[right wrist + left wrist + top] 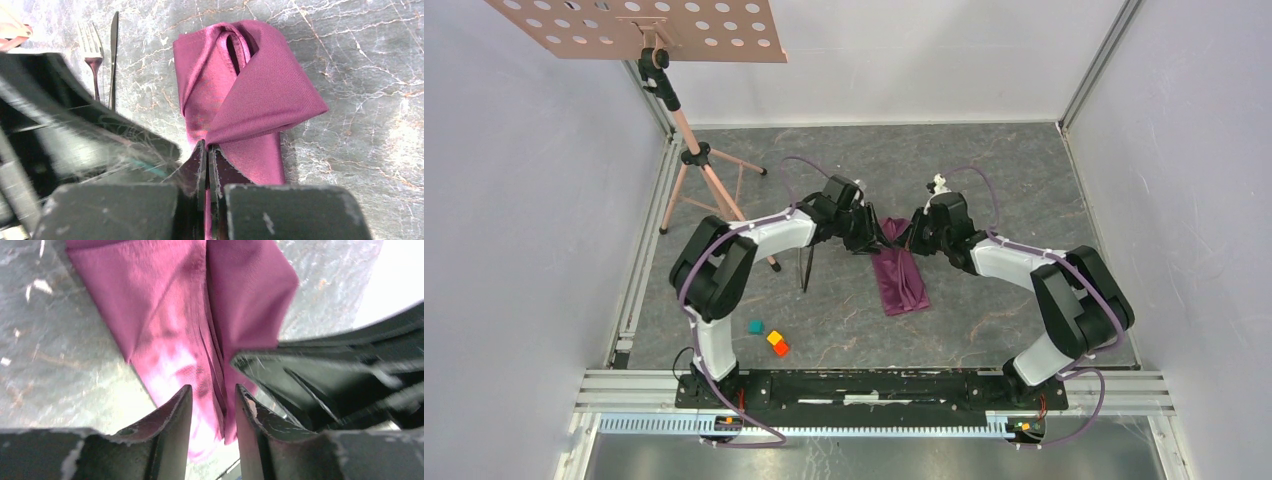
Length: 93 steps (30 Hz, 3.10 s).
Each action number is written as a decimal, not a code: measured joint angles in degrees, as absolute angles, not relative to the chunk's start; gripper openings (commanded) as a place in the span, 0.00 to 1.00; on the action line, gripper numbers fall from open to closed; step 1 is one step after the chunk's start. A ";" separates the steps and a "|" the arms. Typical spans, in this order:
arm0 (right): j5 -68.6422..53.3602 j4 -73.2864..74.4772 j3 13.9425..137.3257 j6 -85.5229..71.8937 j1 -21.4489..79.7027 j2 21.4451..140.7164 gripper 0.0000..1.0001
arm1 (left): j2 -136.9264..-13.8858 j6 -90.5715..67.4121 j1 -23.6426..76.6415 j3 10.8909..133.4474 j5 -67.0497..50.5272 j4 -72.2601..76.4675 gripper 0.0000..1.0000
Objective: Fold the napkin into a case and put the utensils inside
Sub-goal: Fold the 2/3-rectangle-folded napkin at the center of the board, then pick up the top corner of the smaller rectangle folded napkin from the center of the board.
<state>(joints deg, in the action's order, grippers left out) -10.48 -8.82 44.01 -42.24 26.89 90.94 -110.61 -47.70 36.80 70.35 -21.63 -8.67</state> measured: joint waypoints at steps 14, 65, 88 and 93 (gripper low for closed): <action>-10.46 -8.05 44.01 -41.98 27.68 91.90 0.00 | -110.19 -46.98 34.57 67.22 -21.45 -8.62 0.29; -8.88 -12.86 47.09 -47.29 31.77 101.32 0.00 | -107.55 -42.26 43.33 63.94 -13.85 -11.68 0.47; -11.44 -9.30 47.05 -34.65 27.79 91.64 0.75 | -108.20 -46.06 41.80 59.44 -14.20 -2.61 0.14; -11.57 -7.79 47.46 -33.08 25.78 91.96 0.80 | -108.20 -46.06 41.80 59.22 -14.24 -1.98 0.13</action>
<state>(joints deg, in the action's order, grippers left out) -11.57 -7.79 47.46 -33.08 25.78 91.96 -108.20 -46.06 41.80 59.22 -14.24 -1.98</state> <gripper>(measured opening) 0.781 0.146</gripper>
